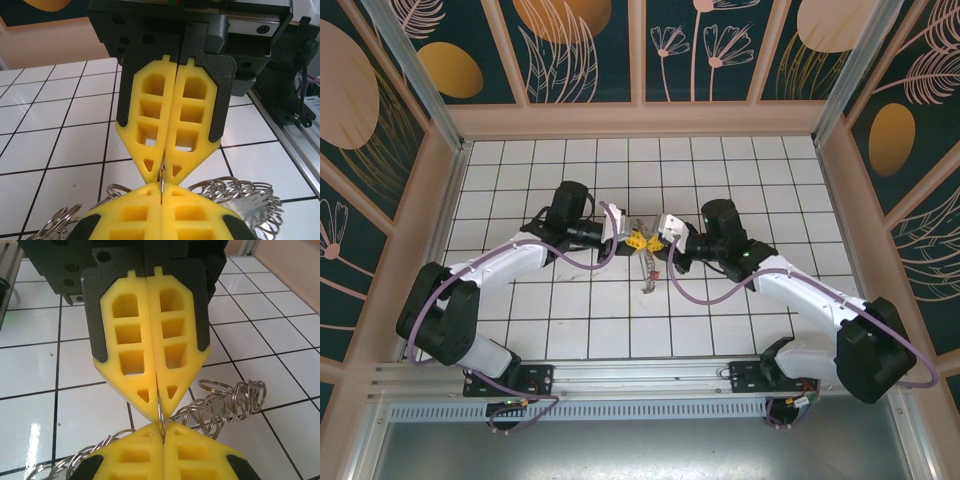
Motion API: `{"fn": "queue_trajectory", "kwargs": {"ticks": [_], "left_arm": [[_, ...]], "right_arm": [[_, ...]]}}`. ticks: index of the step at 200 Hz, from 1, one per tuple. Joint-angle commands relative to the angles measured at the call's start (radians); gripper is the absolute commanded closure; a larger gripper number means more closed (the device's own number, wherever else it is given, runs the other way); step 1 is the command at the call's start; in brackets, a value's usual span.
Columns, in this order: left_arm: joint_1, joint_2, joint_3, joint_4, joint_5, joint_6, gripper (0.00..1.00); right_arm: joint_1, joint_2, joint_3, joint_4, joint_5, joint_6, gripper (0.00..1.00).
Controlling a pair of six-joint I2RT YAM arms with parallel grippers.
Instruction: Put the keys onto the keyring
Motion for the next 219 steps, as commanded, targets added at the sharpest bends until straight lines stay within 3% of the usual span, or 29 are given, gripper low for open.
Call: {"fn": "queue_trajectory", "kwargs": {"ticks": [1, 29, 71, 102, 121, 130, 187, 219], "left_arm": [[-0.008, 0.000, 0.075, -0.169, -0.009, 0.126, 0.91], [-0.008, 0.027, 0.121, -0.277, -0.047, 0.180, 0.84], [-0.010, 0.057, 0.175, -0.397, -0.112, 0.244, 0.85], [-0.017, 0.064, 0.192, -0.431, -0.134, 0.262, 0.89], [-0.019, 0.064, 0.198, -0.435, -0.119, 0.265, 1.00], [-0.019, 0.064, 0.200, -0.433, -0.101, 0.267, 1.00], [-0.019, -0.006, 0.089, -0.143, 0.029, 0.094, 1.00], [-0.017, -0.015, 0.076, -0.088, 0.119, 0.060, 1.00]], "right_arm": [[0.006, 0.011, 0.065, -0.045, 0.027, -0.040, 1.00], [0.021, 0.037, 0.106, -0.101, 0.040, -0.053, 1.00], [0.039, 0.059, 0.140, -0.127, 0.069, -0.049, 1.00], [0.049, 0.077, 0.174, -0.160, 0.086, -0.050, 1.00], [0.057, 0.087, 0.194, -0.182, 0.096, -0.052, 1.00], [0.060, 0.090, 0.199, -0.190, 0.107, -0.052, 1.00], [0.038, 0.046, 0.086, -0.116, 0.083, -0.036, 0.87], [0.007, -0.004, 0.003, 0.000, 0.017, 0.000, 0.84]]}}
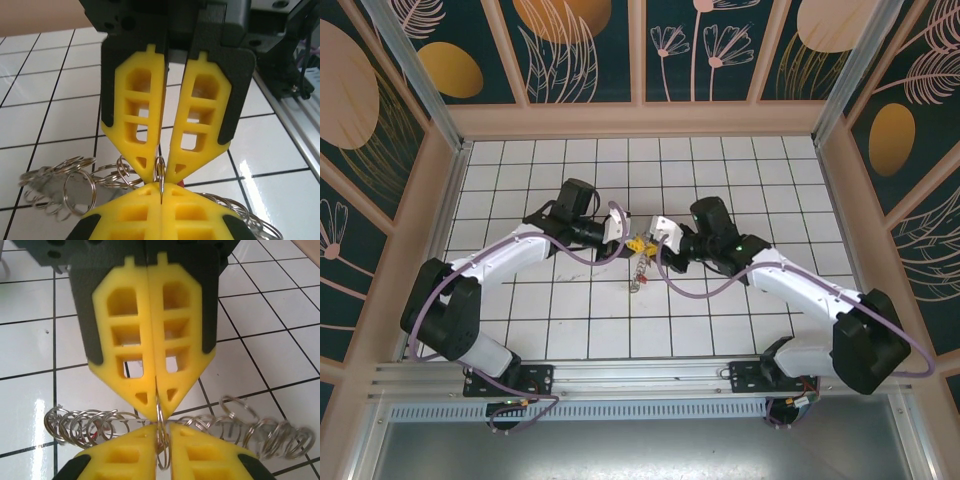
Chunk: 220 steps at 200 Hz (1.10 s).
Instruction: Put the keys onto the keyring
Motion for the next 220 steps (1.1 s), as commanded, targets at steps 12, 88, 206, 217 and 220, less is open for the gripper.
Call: {"fn": "queue_trajectory", "kwargs": {"ticks": [12, 88, 206, 217, 220], "left_arm": [[-0.011, -0.043, -0.002, 0.132, 0.196, -0.055, 1.00], [-0.012, -0.023, -0.003, 0.151, 0.242, -0.063, 1.00], [-0.012, -0.081, -0.067, 0.234, 0.021, -0.105, 1.00], [-0.012, -0.077, -0.062, 0.207, 0.005, -0.090, 1.00], [-0.012, -0.075, -0.060, 0.200, 0.001, -0.082, 1.00]], "right_arm": [[-0.035, -0.060, -0.070, 0.157, -0.065, 0.038, 0.84], [-0.059, -0.092, -0.110, 0.262, -0.136, 0.083, 0.85], [-0.051, -0.131, -0.063, 0.064, 0.073, 0.017, 0.81], [-0.051, -0.143, -0.069, 0.083, 0.070, 0.020, 0.81], [-0.051, -0.147, -0.071, 0.091, 0.071, 0.025, 0.81]]}}
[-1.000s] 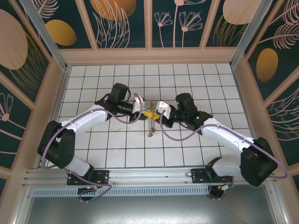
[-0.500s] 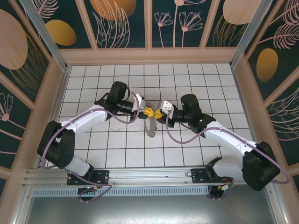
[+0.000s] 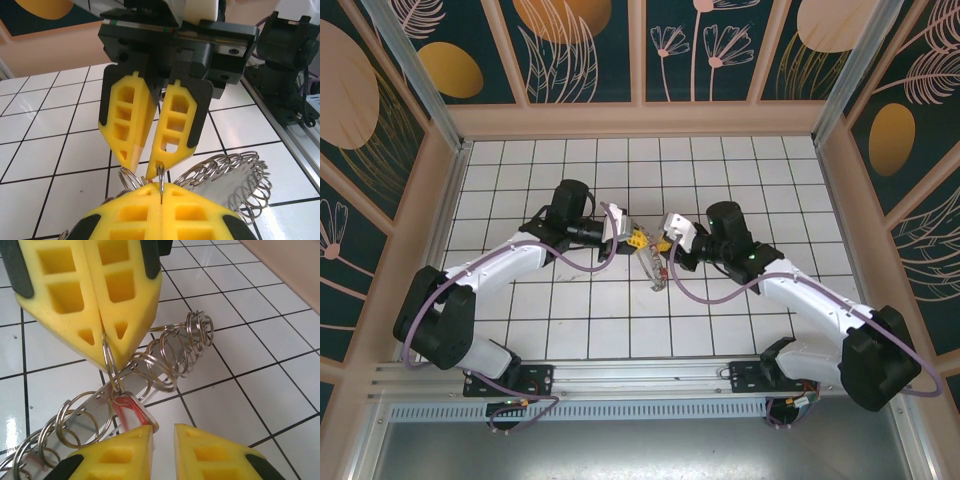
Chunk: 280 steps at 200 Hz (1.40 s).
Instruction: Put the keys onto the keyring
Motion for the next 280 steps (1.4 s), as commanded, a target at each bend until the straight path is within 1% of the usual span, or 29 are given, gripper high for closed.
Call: {"fn": "queue_trajectory", "kwargs": {"ticks": [1, 37, 56, 66, 83, 86, 97, 105, 118, 130, 139, 140, 142, 157, 173, 186, 199, 213, 247, 280], "left_arm": [[-0.005, -0.023, 0.013, -0.022, -0.023, 0.033, 1.00], [-0.006, -0.012, 0.013, -0.073, -0.079, 0.061, 1.00], [-0.006, 0.002, 0.019, -0.102, -0.125, 0.066, 1.00], [-0.007, 0.015, 0.029, -0.127, -0.147, 0.072, 1.00], [-0.006, 0.041, 0.037, -0.182, -0.176, 0.090, 1.00], [-0.007, 0.045, 0.064, -0.191, -0.182, 0.091, 1.00], [-0.006, 0.061, 0.083, -0.227, -0.211, 0.101, 1.00], [-0.006, 0.071, 0.095, -0.256, -0.232, 0.115, 1.00], [-0.007, 0.090, 0.114, -0.304, -0.274, 0.135, 1.00], [-0.007, 0.110, 0.136, -0.354, -0.299, 0.162, 1.00], [-0.009, 0.129, 0.158, -0.398, -0.309, 0.182, 1.00], [-0.010, 0.131, 0.161, -0.398, -0.310, 0.187, 1.00], [-0.010, 0.135, 0.166, -0.408, -0.310, 0.190, 1.00], [-0.026, 0.167, 0.199, -0.456, -0.329, 0.217, 1.00], [-0.054, 0.214, 0.236, -0.495, -0.353, 0.241, 1.00], [-0.085, 0.271, 0.273, -0.525, -0.371, 0.255, 1.00], [-0.115, 0.309, 0.301, -0.529, -0.374, 0.256, 1.00], [-0.142, 0.342, 0.327, -0.517, -0.366, 0.239, 1.00], [-0.206, 0.418, 0.387, -0.491, -0.345, 0.208, 1.00], [-0.240, 0.477, 0.417, -0.482, -0.371, 0.178, 1.00]], "right_arm": [[0.000, -0.054, 0.006, 0.024, 0.013, -0.004, 0.81], [-0.002, -0.070, -0.012, 0.069, -0.019, 0.030, 0.79], [-0.002, -0.061, -0.011, 0.062, -0.042, 0.077, 0.73], [-0.001, -0.052, -0.007, 0.058, -0.065, 0.109, 0.72], [0.000, -0.033, -0.008, 0.075, -0.083, 0.208, 0.68], [0.001, -0.030, -0.010, 0.081, -0.086, 0.231, 0.68], [0.001, -0.024, -0.023, 0.105, -0.087, 0.308, 0.66], [-0.001, -0.023, -0.035, 0.128, -0.066, 0.360, 0.64], [-0.010, -0.023, -0.060, 0.179, 0.018, 0.487, 0.61], [-0.040, -0.015, -0.066, 0.196, 0.104, 0.620, 0.59], [-0.057, -0.001, -0.053, 0.166, 0.135, 0.703, 0.60], [-0.083, 0.003, -0.051, 0.159, 0.139, 0.721, 0.60], [-0.098, 0.006, -0.048, 0.147, 0.142, 0.733, 0.60], [-0.180, 0.046, -0.029, 0.082, 0.177, 0.866, 0.60], [-0.275, 0.099, -0.016, 0.012, 0.144, 0.957, 0.59], [-0.325, 0.134, -0.014, -0.022, 0.125, 1.012, 0.59], [-0.355, 0.153, -0.022, -0.023, 0.082, 1.044, 0.58], [-0.362, 0.161, -0.033, -0.010, 0.057, 1.070, 0.57], [-0.365, 0.170, -0.066, 0.002, 0.049, 1.140, 0.54], [-0.366, 0.175, -0.084, -0.003, 0.022, 1.149, 0.52]]}}
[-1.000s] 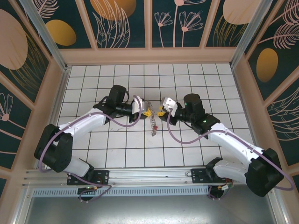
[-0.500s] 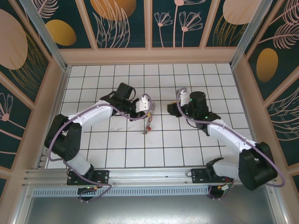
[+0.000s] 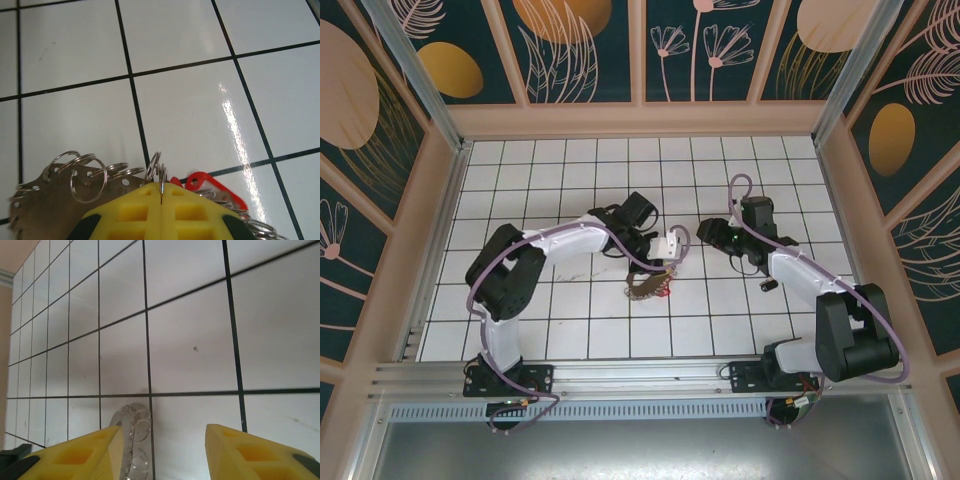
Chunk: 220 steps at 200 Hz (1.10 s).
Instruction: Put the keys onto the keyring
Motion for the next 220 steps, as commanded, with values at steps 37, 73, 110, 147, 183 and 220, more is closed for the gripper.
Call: {"fn": "queue_trajectory", "kwargs": {"ticks": [37, 73, 110, 147, 183, 220], "left_arm": [[-0.029, 0.052, 0.033, -0.013, 0.042, -0.009, 0.93], [-0.029, -0.027, -0.053, 0.080, 0.111, -0.061, 0.77], [0.015, -0.173, -0.204, 0.287, 0.127, -0.232, 0.70], [0.137, -0.302, -0.383, 0.546, 0.037, -0.542, 0.69], [0.193, -0.293, -0.444, 0.614, -0.069, -0.788, 0.66], [0.210, -0.246, -0.456, 0.611, -0.101, -0.912, 0.65]], "right_arm": [[0.014, 0.050, -0.043, 0.017, -0.077, 0.077, 0.51], [0.050, 0.118, -0.040, 0.037, -0.092, 0.081, 0.51], [0.115, 0.187, -0.031, 0.054, -0.102, 0.098, 0.51], [0.175, 0.196, -0.043, 0.041, -0.063, 0.131, 0.52], [0.218, 0.191, -0.080, 0.074, -0.031, 0.193, 0.54], [0.229, 0.155, -0.109, 0.087, -0.030, 0.228, 0.57]]}}
